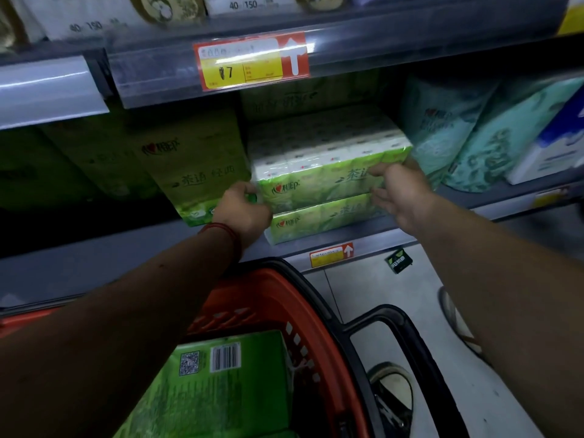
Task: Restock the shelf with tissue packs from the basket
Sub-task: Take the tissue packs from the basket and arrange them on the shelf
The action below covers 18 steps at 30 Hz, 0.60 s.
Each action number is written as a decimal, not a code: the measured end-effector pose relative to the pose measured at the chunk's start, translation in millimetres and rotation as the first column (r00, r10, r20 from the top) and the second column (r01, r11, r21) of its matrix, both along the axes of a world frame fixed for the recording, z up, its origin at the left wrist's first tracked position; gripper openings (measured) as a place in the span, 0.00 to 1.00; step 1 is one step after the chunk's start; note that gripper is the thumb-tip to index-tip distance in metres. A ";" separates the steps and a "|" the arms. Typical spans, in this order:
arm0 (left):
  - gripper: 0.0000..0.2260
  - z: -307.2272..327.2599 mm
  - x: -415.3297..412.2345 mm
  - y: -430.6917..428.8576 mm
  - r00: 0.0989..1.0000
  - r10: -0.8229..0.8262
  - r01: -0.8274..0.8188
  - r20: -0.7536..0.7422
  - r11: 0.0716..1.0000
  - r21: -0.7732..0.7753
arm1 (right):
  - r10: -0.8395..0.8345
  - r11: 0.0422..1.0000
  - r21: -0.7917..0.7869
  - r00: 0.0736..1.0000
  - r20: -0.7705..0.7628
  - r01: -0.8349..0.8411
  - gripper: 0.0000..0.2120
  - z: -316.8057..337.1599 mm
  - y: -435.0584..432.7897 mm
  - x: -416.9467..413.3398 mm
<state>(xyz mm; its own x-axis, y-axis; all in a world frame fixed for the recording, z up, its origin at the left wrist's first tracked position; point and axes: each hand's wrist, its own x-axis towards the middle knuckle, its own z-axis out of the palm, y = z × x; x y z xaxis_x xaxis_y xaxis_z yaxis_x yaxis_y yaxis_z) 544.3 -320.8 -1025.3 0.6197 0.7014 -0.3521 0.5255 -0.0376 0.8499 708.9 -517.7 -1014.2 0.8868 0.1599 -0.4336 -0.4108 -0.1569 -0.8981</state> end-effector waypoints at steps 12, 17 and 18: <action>0.25 39.7 -55.4 -1.2 0.938 -0.272 0.338 -0.217 0.861 0.380 | 0.368 0.778 -0.620 0.871 0.326 -0.097 0.26 27.5 -1.5 -32.3; 0.25 71.0 -111.7 14.9 0.911 -0.325 0.408 -0.252 0.795 0.448 | 0.527 0.778 -0.603 0.704 0.476 -0.175 0.27 63.3 -4.9 -76.0; 0.25 78.8 -123.0 18.1 0.909 -0.327 0.414 -0.258 0.781 0.467 | 0.558 0.767 -0.609 0.678 0.479 -0.201 0.27 69.2 -1.5 -86.3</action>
<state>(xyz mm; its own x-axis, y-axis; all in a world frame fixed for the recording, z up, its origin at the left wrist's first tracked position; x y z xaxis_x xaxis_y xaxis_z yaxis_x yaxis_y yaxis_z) 421.3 -302.8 -946.4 0.8365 0.5322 -0.1301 0.5035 -0.6530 0.5658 622.6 -519.2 -945.0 0.8756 0.4801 0.0529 0.3881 -0.6340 -0.6690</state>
